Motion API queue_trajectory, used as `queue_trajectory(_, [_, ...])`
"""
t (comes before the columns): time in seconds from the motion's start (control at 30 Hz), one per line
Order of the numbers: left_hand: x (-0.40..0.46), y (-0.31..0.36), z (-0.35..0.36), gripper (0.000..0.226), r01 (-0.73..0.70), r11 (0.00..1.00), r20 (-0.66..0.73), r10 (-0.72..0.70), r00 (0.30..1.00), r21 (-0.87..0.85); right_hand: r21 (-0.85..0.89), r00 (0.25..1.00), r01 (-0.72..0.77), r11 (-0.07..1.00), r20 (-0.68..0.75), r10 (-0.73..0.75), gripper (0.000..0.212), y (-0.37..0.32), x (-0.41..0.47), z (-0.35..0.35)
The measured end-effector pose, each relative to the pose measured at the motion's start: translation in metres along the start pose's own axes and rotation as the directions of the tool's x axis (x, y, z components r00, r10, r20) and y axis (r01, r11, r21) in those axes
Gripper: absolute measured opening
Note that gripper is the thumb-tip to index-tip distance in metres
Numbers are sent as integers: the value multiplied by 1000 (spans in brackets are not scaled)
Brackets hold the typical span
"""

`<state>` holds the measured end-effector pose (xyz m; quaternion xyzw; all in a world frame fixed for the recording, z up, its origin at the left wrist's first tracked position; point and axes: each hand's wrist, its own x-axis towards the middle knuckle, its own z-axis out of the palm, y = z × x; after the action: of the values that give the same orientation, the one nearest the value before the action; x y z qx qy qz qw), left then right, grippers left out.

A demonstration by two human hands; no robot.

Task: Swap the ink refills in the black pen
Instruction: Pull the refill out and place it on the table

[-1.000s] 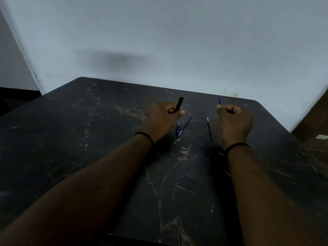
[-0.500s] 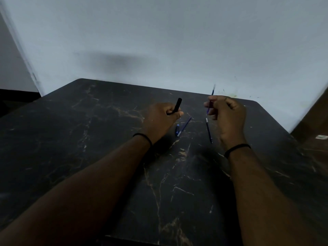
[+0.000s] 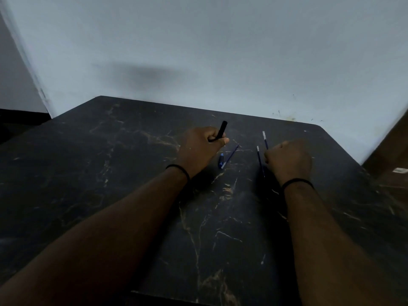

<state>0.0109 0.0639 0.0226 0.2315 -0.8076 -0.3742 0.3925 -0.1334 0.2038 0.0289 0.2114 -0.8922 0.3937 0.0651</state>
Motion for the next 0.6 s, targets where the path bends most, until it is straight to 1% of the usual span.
queue_trajectory(0.07, [-1, 1, 1, 15, 5, 1000, -1, -5, 1000, 10, -73, 1000, 2, 997, 18, -1, 28, 1, -2, 0])
queue_trajectory(0.13, [-1, 1, 1, 15, -1, 1000, -10, 1, 1000, 25, -118, 999, -2, 993, 37, 6, 23, 4, 1, 0])
queue_trajectory(0.2, [-2, 2, 0, 16, 2, 1000, -14, -2, 1000, 16, -125, 999, -24, 992, 18, 27, 32, 4, 2, 0])
queue_trajectory(0.27, [-1, 2, 1, 17, 12, 1000, -13, -12, 1000, 10, -149, 1000, -13, 989, 16, 16, 36, 6, 2, 1])
queue_trajectory(0.33, [-1, 2, 1, 17, 12, 1000, -3, -12, 1000, 20, -183, 999, -8, 983, 52, 18, 41, 7, 1, 3])
queue_trajectory(0.4, [-1, 3, 0, 18, 12, 1000, 3, -12, 1000, 24, -184, 995, -14, 983, 94, 32, 38, 8, 3, 5])
queue_trajectory(0.5, [-1, 3, 0, 19, 16, 1000, 5, -16, 1000, 26, -230, 995, -6, 973, 91, 28, 30, 8, 3, 5])
queue_trajectory(0.6, [-1, 3, 0, 17, 15, 1000, -3, -15, 1000, 25, -229, 994, -3, 973, 105, 27, 27, 9, 5, 6])
